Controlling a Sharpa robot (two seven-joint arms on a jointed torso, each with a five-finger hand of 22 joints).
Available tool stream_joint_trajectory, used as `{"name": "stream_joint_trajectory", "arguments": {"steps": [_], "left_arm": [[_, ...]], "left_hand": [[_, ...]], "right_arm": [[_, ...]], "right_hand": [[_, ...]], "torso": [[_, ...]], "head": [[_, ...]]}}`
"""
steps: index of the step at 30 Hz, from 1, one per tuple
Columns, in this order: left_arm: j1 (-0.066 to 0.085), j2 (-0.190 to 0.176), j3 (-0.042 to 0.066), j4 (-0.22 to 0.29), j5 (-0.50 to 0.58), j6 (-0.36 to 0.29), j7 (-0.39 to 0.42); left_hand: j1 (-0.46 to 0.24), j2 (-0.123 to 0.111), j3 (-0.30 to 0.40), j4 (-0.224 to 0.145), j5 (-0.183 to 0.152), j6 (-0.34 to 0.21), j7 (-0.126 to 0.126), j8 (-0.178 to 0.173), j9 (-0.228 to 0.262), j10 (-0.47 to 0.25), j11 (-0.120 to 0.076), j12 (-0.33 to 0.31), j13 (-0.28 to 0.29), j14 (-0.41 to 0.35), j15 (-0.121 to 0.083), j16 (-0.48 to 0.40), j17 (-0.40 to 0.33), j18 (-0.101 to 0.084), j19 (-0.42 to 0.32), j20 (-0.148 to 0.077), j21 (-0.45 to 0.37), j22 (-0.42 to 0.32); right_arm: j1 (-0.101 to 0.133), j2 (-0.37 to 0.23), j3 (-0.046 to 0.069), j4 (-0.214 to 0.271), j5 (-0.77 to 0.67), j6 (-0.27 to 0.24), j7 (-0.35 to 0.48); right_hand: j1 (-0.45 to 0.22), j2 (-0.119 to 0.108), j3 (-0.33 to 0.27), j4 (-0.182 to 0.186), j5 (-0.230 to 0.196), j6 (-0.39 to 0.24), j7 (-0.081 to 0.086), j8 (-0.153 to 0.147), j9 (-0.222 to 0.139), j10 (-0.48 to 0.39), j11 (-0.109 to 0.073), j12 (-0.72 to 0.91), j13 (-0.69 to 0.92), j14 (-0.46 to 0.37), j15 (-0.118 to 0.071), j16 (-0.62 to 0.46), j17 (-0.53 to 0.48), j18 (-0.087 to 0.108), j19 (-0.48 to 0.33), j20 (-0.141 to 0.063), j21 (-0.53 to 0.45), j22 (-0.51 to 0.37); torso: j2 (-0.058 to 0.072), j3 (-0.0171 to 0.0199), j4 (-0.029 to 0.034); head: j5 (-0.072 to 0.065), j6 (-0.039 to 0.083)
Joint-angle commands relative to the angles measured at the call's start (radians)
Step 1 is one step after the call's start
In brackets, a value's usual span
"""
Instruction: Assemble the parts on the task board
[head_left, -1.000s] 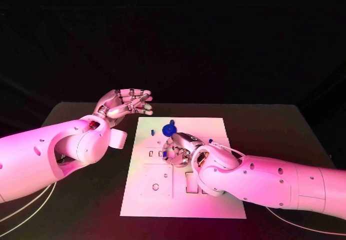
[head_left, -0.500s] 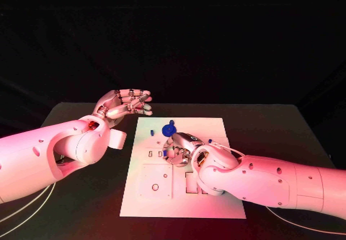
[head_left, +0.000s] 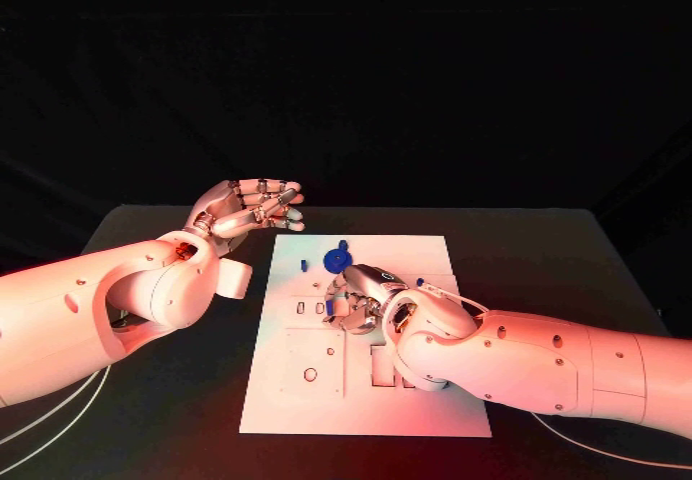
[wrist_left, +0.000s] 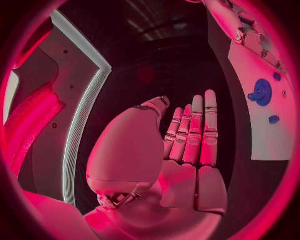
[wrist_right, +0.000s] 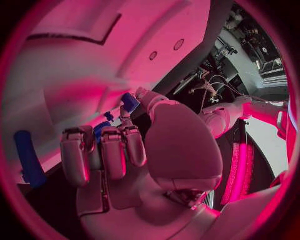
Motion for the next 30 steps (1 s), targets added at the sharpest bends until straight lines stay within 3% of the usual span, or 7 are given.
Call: {"name": "stream_joint_trajectory", "arguments": {"steps": [1, 13, 18, 21, 23, 25, 30], "left_arm": [[0.0, 0.0, 0.0, 0.002, -0.004, 0.026, 0.001], [0.0, 0.001, 0.0, -0.019, -0.071, 0.039, -0.07], [0.0, 0.009, 0.0, -0.056, -0.185, 0.107, -0.176], [0.001, 0.016, 0.0, -0.073, -0.273, 0.136, -0.263], [0.001, 0.02, 0.001, -0.079, -0.355, 0.163, -0.339], [0.002, 0.023, 0.001, -0.084, -0.446, 0.2, -0.419], [0.01, 0.042, 0.001, -0.097, -0.643, 0.282, -0.58]], "left_hand": [[-0.005, -0.003, 0.006, 0.0, 0.0, -0.002, 0.027, -0.006, 0.002, 0.003, 0.006, -0.005, -0.001, -0.006, 0.002, 0.003, 0.002, 0.005, -0.006, 0.0, 0.005, 0.001], [-0.024, -0.009, 0.002, 0.009, -0.001, -0.006, 0.028, -0.008, 0.004, 0.02, 0.002, 0.007, 0.004, 0.011, -0.003, 0.023, 0.021, 0.009, -0.008, 0.001, 0.026, 0.014], [-0.098, -0.028, -0.047, 0.031, -0.005, -0.01, -0.003, 0.001, 0.022, 0.093, -0.037, 0.111, 0.064, 0.112, -0.046, 0.254, 0.183, 0.013, 0.064, -0.035, 0.167, 0.093], [-0.146, -0.028, -0.078, 0.031, -0.007, 0.025, -0.025, 0.036, 0.046, 0.151, -0.065, 0.213, 0.129, 0.18, -0.074, 0.402, 0.281, 0.014, 0.107, -0.06, 0.268, 0.152], [-0.197, 0.0, -0.101, 0.034, -0.001, 0.069, -0.047, 0.101, 0.095, 0.156, -0.089, 0.389, 0.257, 0.313, -0.098, 0.712, 0.56, 0.007, 0.133, -0.085, 0.409, 0.263], [-0.257, 0.033, -0.11, 0.038, 0.001, 0.086, -0.063, 0.138, 0.125, 0.152, -0.094, 0.473, 0.318, 0.362, -0.11, 0.806, 0.643, -0.007, 0.167, -0.091, 0.504, 0.375], [-0.307, 0.034, -0.134, 0.04, 0.0, 0.056, -0.094, 0.29, 0.271, 0.067, -0.127, 0.758, 0.529, 0.451, -0.133, 0.985, 0.822, -0.035, 0.214, -0.114, 0.714, 0.624]], "right_arm": [[-0.001, 0.0, 0.0, 0.0, -0.01, -0.017, 0.011], [0.005, -0.059, 0.004, 0.072, 0.007, -0.113, 0.126], [0.038, -0.127, 0.011, 0.144, 0.067, -0.11, 0.258], [0.057, -0.17, 0.014, 0.175, 0.113, -0.105, 0.308], [0.067, -0.202, 0.015, 0.192, 0.153, -0.109, 0.337], [0.075, -0.233, 0.017, 0.204, 0.198, -0.125, 0.364], [0.098, -0.303, 0.019, 0.213, 0.328, -0.173, 0.4]], "right_hand": [[0.005, -0.002, -0.044, 0.015, -0.034, -0.009, 0.0, -0.004, -0.001, 0.014, 0.006, -0.008, 0.161, 0.104, 0.007, 0.004, 0.263, 0.008, 0.075, 0.003, -0.006, 0.225], [0.095, 0.037, -0.249, 0.089, -0.055, -0.051, 0.011, -0.023, -0.012, 0.002, 0.015, -0.022, 0.148, 0.104, 0.014, 0.003, 0.261, 0.013, 0.066, 0.008, -0.028, 0.213], [0.133, 0.047, -0.267, 0.088, -0.032, -0.069, 0.018, -0.037, -0.017, -0.011, 0.021, -0.034, 0.136, 0.101, 0.019, -0.003, 0.249, 0.029, 0.032, 0.013, -0.093, 0.172], [0.141, 0.049, -0.273, 0.088, -0.022, -0.07, 0.019, -0.038, -0.017, -0.017, 0.023, -0.04, 0.131, 0.098, 0.02, -0.007, 0.241, 0.032, 0.024, 0.014, -0.109, 0.162], [0.15, 0.053, -0.275, 0.088, -0.006, -0.068, 0.019, -0.038, -0.017, -0.019, 0.023, -0.041, 0.13, 0.098, 0.021, -0.008, 0.24, 0.033, 0.022, 0.015, -0.113, 0.16], [0.15, 0.058, -0.276, 0.09, -0.001, -0.064, 0.019, -0.036, -0.016, -0.017, 0.023, -0.039, 0.132, 0.099, 0.021, -0.007, 0.242, 0.033, 0.023, 0.015, -0.111, 0.162], [0.153, 0.07, -0.27, 0.088, 0.046, -0.055, 0.017, -0.032, -0.015, -0.021, 0.02, -0.042, 0.128, 0.099, 0.019, -0.007, 0.242, 0.033, 0.024, 0.014, -0.112, 0.162]], "torso": [[0.0, -0.0001, -0.0004], [-0.008, 0.0018, -0.0015], [-0.017, 0.0011, -0.0065], [-0.023, 0.0008, -0.0065], [-0.027, 0.0009, -0.0069], [-0.031, 0.0012, -0.0065], [-0.043, 0.0053, -0.0058]], "head": [[0.0, 0.001], [0.009, -0.001], [0.01, -0.004], [0.012, -0.006], [0.015, -0.008], [0.017, -0.01], [0.031, -0.02]]}}
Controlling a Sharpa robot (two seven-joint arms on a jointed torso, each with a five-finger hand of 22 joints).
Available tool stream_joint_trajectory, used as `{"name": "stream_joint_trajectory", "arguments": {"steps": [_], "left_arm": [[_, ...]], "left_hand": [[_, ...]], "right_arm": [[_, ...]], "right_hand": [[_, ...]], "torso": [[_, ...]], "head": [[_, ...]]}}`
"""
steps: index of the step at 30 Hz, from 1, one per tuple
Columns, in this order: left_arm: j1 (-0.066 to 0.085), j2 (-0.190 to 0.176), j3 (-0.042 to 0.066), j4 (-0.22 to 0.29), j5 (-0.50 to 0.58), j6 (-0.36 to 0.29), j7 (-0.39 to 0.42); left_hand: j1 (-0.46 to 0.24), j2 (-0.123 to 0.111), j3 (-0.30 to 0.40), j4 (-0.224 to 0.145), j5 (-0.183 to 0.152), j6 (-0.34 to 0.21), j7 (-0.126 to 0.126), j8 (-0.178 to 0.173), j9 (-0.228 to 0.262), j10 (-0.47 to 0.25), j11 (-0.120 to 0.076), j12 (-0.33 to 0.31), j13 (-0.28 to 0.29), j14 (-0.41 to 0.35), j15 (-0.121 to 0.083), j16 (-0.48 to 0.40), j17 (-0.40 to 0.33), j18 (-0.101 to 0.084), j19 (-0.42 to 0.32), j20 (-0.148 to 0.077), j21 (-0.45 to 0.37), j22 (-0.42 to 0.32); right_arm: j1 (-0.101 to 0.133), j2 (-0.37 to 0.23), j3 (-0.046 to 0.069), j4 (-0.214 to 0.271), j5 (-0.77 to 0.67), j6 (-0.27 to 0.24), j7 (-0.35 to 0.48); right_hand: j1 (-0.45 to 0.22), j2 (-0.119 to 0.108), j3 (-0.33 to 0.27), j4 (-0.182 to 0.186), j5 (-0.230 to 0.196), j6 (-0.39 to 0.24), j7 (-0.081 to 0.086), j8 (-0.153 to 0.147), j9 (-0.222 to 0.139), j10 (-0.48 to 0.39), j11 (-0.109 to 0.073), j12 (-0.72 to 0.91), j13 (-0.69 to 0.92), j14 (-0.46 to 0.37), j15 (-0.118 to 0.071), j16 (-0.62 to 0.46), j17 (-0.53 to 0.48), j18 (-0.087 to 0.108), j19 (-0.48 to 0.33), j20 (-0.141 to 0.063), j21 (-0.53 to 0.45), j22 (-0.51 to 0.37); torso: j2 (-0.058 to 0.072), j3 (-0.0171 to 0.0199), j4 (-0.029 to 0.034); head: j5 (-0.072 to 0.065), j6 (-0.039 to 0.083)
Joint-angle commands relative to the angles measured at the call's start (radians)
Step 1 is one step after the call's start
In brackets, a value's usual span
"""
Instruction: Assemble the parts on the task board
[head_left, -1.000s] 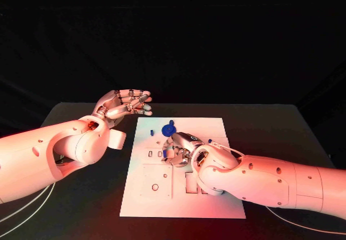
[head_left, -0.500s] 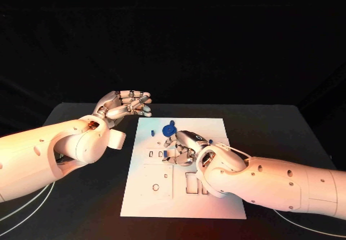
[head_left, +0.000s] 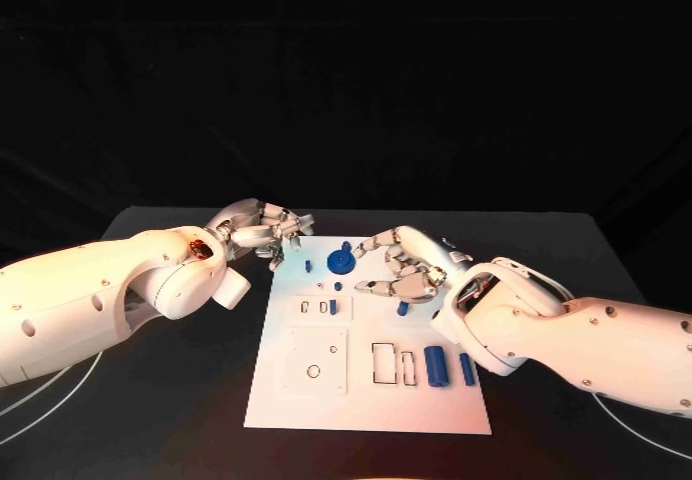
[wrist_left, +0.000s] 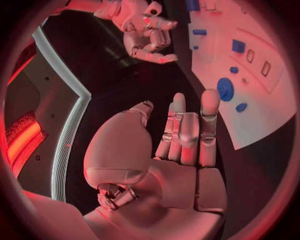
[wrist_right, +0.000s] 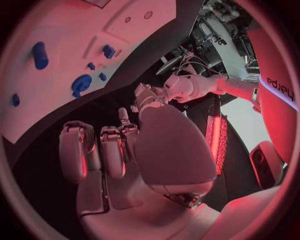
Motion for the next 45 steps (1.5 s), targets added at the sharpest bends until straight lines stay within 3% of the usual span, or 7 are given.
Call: {"name": "stream_joint_trajectory", "arguments": {"steps": [1, 5, 12, 21, 31, 37, 45], "left_arm": [[0.012, 0.017, 0.001, -0.01, -0.285, 0.147, -0.239], [0.029, 0.051, 0.0, -0.031, -0.393, 0.239, -0.344], [0.045, 0.12, -0.003, -0.07, -0.512, 0.372, -0.464], [0.082, 0.201, -0.038, -0.137, -0.578, 0.44, -0.512], [0.087, 0.256, -0.063, -0.185, -0.595, 0.483, -0.527], [0.088, 0.263, -0.068, -0.195, -0.574, 0.485, -0.53], [0.088, 0.281, -0.073, -0.198, -0.552, 0.5, -0.532]], "left_hand": [[-0.029, 0.002, -0.016, -0.001, 0.004, -0.007, -0.019, 0.076, 0.078, -0.026, -0.012, 0.091, 0.065, 0.033, -0.01, 0.059, 0.064, -0.016, 0.017, -0.007, 0.066, 0.082], [-0.045, 0.005, -0.026, -0.001, 0.003, -0.009, -0.034, 0.135, 0.145, -0.014, -0.026, 0.145, 0.103, 0.065, -0.022, 0.108, 0.125, -0.025, 0.041, -0.017, 0.11, 0.143], [-0.062, 0.01, -0.031, 0.0, 0.0, -0.021, -0.036, 0.151, 0.171, -0.007, -0.028, 0.172, 0.129, 0.067, -0.024, 0.112, 0.128, -0.026, 0.042, -0.019, 0.118, 0.153], [-0.088, 0.005, -0.046, 0.0, -0.007, -0.046, -0.028, 0.149, 0.191, -0.041, -0.02, 0.159, 0.112, 0.056, -0.017, 0.102, 0.116, -0.023, 0.022, -0.015, 0.109, 0.136], [-0.12, 0.014, -0.061, 0.0, -0.025, -0.044, -0.03, 0.156, 0.21, -0.025, -0.022, 0.19, 0.143, 0.072, -0.018, 0.127, 0.149, -0.029, 0.041, -0.014, 0.133, 0.174], [-0.13, 0.017, -0.068, 0.0, -0.036, -0.045, -0.03, 0.157, 0.216, -0.022, -0.022, 0.198, 0.152, 0.073, -0.018, 0.13, 0.153, -0.03, 0.042, -0.013, 0.137, 0.179], [-0.135, 0.027, -0.068, 0.0, -0.035, -0.046, -0.03, 0.158, 0.221, -0.019, -0.022, 0.204, 0.158, 0.074, -0.018, 0.132, 0.156, -0.03, 0.043, -0.013, 0.14, 0.184]], "right_arm": [[0.015, -0.031, 0.002, 0.001, 0.186, -0.068, 0.094], [0.034, -0.064, 0.004, -0.014, 0.281, -0.091, 0.111], [0.051, -0.085, 0.005, -0.047, 0.359, -0.105, 0.113], [0.064, -0.094, 0.006, -0.083, 0.4, -0.104, 0.081], [0.07, -0.091, 0.006, -0.1, 0.397, -0.111, 0.036], [0.07, -0.083, 0.006, -0.107, 0.389, -0.109, 0.027], [0.07, -0.075, 0.006, -0.112, 0.384, -0.108, 0.021]], "right_hand": [[0.004, 0.011, 0.001, 0.002, 0.022, 0.008, -0.003, 0.001, 0.001, -0.007, -0.001, -0.006, 0.128, 0.099, 0.004, -0.001, 0.242, 0.017, 0.024, 0.007, -0.005, 0.163], [0.004, 0.013, 0.004, 0.002, 0.037, 0.01, -0.004, 0.002, 0.002, -0.008, -0.002, -0.007, 0.128, 0.098, 0.004, -0.001, 0.242, 0.017, 0.024, 0.006, -0.007, 0.162], [0.003, 0.015, 0.008, 0.001, 0.063, 0.012, -0.004, 0.004, 0.002, -0.008, -0.003, -0.007, 0.127, 0.098, 0.003, -0.002, 0.24, 0.017, 0.024, 0.006, -0.009, 0.162], [-0.005, 0.018, 0.009, 0.003, 0.049, 0.004, -0.002, 0.0, 0.001, -0.026, -0.001, -0.025, 0.11, 0.095, 0.004, -0.008, 0.229, 0.023, 0.011, 0.006, -0.036, 0.146], [-0.007, 0.019, 0.009, 0.003, 0.049, 0.004, -0.002, 0.0, 0.0, -0.028, -0.001, -0.028, 0.107, 0.094, 0.004, -0.01, 0.224, 0.025, 0.007, 0.006, -0.043, 0.141], [-0.006, 0.021, 0.011, 0.002, 0.05, 0.004, -0.002, 0.0, 0.001, -0.029, -0.001, -0.029, 0.107, 0.093, 0.004, -0.011, 0.223, 0.026, 0.006, 0.006, -0.046, 0.14], [-0.004, 0.023, 0.014, 0.001, 0.051, 0.005, -0.003, 0.001, 0.001, -0.032, -0.001, -0.032, 0.104, 0.092, 0.004, -0.013, 0.22, 0.027, 0.004, 0.006, -0.05, 0.137]], "torso": [[-0.013, 0.0037, 0.0004], [-0.017, 0.0046, 0.0013], [-0.018, 0.0058, 0.0025], [-0.015, 0.0059, -0.0016], [-0.013, 0.0056, -0.003], [-0.011, 0.008, -0.0086], [-0.009, 0.0067, -0.0064]], "head": [[0.011, -0.006], [0.013, -0.011], [0.013, -0.018], [0.017, -0.024], [0.017, -0.032], [0.022, -0.034], [0.019, -0.038]]}}
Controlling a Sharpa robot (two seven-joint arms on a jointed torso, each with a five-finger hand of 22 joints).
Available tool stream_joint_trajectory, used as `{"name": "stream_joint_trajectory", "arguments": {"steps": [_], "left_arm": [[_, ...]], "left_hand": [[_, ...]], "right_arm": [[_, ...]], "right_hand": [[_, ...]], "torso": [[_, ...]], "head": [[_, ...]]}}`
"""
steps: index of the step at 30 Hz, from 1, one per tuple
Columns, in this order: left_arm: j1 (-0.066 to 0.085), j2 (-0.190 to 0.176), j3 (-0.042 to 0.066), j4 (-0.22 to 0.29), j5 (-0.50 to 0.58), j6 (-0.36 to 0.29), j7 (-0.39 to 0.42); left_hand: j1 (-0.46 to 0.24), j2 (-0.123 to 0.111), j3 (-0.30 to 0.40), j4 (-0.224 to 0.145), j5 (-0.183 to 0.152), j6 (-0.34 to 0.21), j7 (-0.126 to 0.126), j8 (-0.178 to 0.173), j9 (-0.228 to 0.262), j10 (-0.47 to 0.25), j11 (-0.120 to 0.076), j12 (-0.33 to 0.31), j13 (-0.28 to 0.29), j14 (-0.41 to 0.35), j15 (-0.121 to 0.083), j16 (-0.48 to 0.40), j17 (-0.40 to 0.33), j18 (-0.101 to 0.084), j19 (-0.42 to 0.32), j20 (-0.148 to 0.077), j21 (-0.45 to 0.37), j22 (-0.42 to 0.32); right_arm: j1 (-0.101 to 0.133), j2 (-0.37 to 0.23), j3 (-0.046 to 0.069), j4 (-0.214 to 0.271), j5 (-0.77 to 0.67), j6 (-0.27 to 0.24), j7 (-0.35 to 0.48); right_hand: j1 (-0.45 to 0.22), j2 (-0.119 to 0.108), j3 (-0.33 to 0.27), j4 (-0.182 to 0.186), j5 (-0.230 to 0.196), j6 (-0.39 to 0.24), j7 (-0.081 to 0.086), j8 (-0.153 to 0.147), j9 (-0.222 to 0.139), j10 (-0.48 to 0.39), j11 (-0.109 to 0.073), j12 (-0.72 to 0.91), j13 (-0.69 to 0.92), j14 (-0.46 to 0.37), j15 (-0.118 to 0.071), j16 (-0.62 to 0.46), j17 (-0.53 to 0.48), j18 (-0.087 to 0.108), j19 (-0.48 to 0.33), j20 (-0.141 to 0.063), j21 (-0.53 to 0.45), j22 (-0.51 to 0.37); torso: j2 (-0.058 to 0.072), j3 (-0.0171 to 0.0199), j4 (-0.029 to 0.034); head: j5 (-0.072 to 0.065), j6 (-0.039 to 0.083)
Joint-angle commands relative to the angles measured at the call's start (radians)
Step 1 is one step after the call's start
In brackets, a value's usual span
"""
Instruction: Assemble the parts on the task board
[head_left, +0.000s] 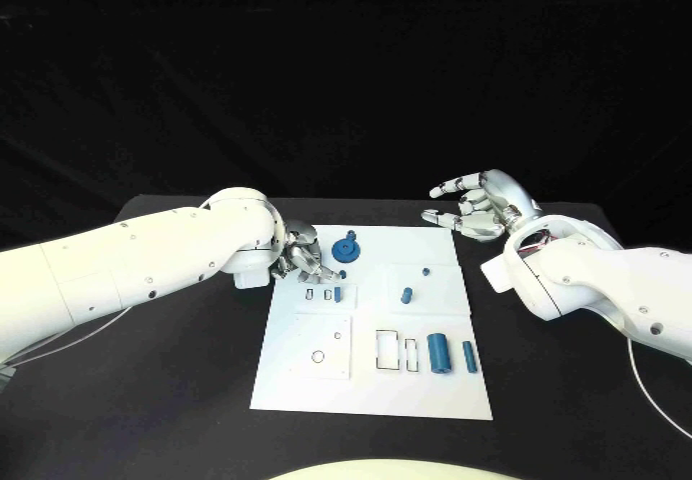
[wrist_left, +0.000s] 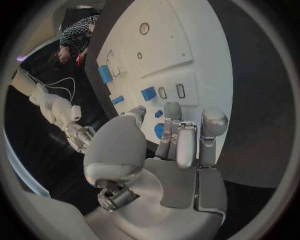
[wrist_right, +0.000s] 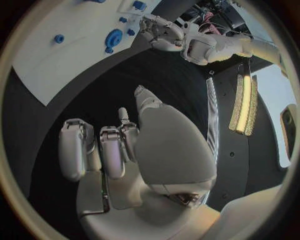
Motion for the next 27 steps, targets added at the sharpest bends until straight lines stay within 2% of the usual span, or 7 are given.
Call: {"name": "stream_joint_trajectory", "arguments": {"steps": [1, 5, 10, 27], "left_arm": [[0.001, 0.01, -0.002, 0.001, 0.023, 0.038, -0.007], [0.001, 0.021, -0.007, -0.002, 0.032, 0.042, -0.008], [0.0, 0.029, -0.011, -0.005, 0.038, 0.038, -0.008], [0.0, 0.042, -0.014, -0.007, 0.055, 0.058, -0.007]], "left_hand": [[-0.008, 0.007, -0.004, -0.001, 0.002, -0.005, 0.0, 0.007, 0.002, 0.009, 0.002, 0.004, 0.003, 0.032, 0.001, 0.007, 0.097, -0.016, 0.006, -0.002, 0.004, 0.003], [-0.007, 0.01, -0.003, -0.001, 0.004, -0.005, -0.001, 0.007, 0.003, 0.008, 0.002, 0.005, 0.004, 0.032, 0.0, 0.007, 0.097, -0.016, 0.006, -0.002, 0.005, 0.005], [-0.005, 0.012, -0.002, -0.002, 0.007, -0.005, -0.001, 0.008, 0.005, 0.01, 0.002, 0.008, 0.007, 0.032, 0.0, 0.008, 0.099, -0.017, 0.008, -0.002, 0.007, 0.008], [0.016, 0.016, 0.004, -0.003, 0.013, -0.008, -0.002, 0.009, 0.013, 0.008, 0.001, 0.012, 0.011, 0.033, 0.0, 0.011, 0.101, -0.017, 0.008, -0.001, 0.012, 0.015]], "right_arm": [[0.0, 0.004, 0.001, -0.002, -0.006, -0.005, -0.01], [0.001, 0.007, 0.001, -0.004, -0.007, -0.004, -0.013], [0.001, 0.01, 0.001, -0.005, -0.01, -0.003, -0.017], [0.0, 0.017, 0.001, -0.008, -0.02, 0.003, -0.029]], "right_hand": [[0.0, 0.011, 0.006, 0.0, -0.005, 0.001, 0.001, 0.001, 0.0, -0.006, -0.001, -0.005, 0.104, 0.092, 0.004, -0.003, 0.219, 0.012, 0.004, 0.006, -0.004, 0.136], [0.0, 0.011, 0.006, 0.0, -0.005, 0.001, 0.001, 0.001, 0.0, -0.006, -0.001, -0.005, 0.104, 0.092, 0.004, -0.003, 0.219, 0.012, 0.004, 0.006, -0.004, 0.136], [0.0, 0.011, 0.006, 0.0, -0.005, 0.001, 0.001, 0.001, 0.0, -0.006, -0.001, -0.005, 0.104, 0.092, 0.004, -0.003, 0.219, 0.012, 0.004, 0.006, -0.004, 0.136], [0.002, 0.014, 0.01, -0.001, -0.005, 0.002, 0.001, 0.002, 0.0, -0.006, -0.002, -0.004, 0.104, 0.092, 0.004, -0.004, 0.217, 0.012, 0.004, 0.006, -0.005, 0.136]], "torso": [[0.001, -0.001, 0.001], [0.0, 0.0006, 0.0003], [0.0, 0.0008, -0.0002], [0.0, 0.0017, -0.0003]], "head": [[-0.002, -0.001], [0.001, -0.006], [-0.001, -0.007], [-0.004, -0.007]]}}
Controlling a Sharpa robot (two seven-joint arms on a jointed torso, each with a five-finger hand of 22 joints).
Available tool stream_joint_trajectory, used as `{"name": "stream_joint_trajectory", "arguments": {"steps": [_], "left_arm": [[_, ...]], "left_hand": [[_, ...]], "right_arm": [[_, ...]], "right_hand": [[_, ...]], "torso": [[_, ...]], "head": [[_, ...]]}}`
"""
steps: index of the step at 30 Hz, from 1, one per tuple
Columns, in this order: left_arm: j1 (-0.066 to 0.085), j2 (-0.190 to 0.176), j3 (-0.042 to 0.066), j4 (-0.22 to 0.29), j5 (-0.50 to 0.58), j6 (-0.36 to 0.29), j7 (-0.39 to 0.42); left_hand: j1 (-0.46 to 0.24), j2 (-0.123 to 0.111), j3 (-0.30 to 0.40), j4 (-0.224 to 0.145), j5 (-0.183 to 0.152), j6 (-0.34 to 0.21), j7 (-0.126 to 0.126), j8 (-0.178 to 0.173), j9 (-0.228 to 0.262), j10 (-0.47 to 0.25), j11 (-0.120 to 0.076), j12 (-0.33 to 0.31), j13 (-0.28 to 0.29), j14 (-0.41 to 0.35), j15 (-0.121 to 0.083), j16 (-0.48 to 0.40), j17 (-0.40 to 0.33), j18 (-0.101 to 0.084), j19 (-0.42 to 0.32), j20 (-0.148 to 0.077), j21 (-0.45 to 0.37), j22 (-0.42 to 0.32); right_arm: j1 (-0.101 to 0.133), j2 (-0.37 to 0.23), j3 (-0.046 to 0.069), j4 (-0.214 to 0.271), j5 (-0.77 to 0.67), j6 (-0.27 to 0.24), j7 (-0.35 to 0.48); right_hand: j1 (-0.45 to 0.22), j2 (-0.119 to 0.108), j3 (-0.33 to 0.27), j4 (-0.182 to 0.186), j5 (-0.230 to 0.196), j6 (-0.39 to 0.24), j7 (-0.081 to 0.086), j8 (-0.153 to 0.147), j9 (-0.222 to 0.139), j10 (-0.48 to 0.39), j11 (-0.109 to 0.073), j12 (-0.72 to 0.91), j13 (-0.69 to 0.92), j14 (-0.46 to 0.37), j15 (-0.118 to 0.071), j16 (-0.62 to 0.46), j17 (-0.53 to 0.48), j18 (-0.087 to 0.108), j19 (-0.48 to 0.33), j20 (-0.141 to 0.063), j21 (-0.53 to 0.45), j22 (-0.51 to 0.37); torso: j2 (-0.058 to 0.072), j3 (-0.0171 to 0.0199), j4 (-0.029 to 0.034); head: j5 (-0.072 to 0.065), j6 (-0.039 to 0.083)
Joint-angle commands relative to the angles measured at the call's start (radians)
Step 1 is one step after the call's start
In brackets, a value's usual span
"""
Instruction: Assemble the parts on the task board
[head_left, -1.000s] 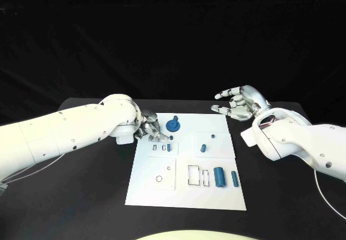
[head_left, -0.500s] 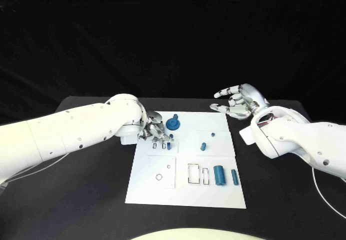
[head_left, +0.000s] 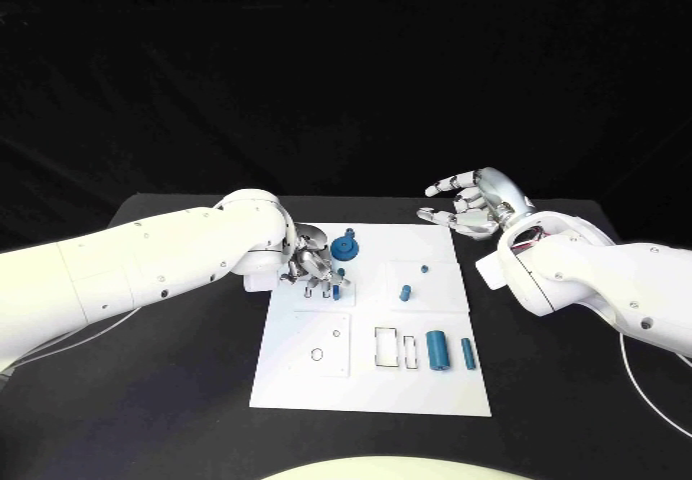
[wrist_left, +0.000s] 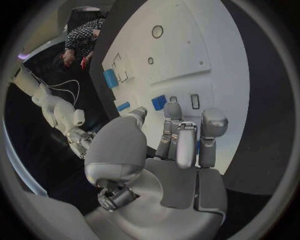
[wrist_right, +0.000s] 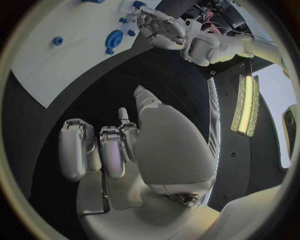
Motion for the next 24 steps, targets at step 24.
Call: {"name": "stream_joint_trajectory", "arguments": {"steps": [24], "left_arm": [[-0.004, 0.021, -0.012, -0.024, 0.029, 0.025, 0.0]], "left_hand": [[0.058, 0.025, 0.031, -0.003, 0.012, -0.01, -0.003, 0.002, 0.014, 0.004, -0.003, 0.014, 0.008, 0.033, -0.001, 0.009, 0.105, -0.018, 0.006, 0.001, 0.011, 0.01]], "right_arm": [[0.0, 0.003, 0.001, -0.002, -0.017, 0.009, -0.01]], "right_hand": [[0.001, 0.013, 0.011, 0.0, -0.005, 0.004, 0.0, 0.003, 0.001, -0.005, -0.002, -0.004, 0.104, 0.091, 0.003, -0.005, 0.216, 0.011, 0.004, 0.006, -0.004, 0.137]], "torso": [[0.002, -0.0003, 0.001]], "head": [[-0.006, -0.002]]}}
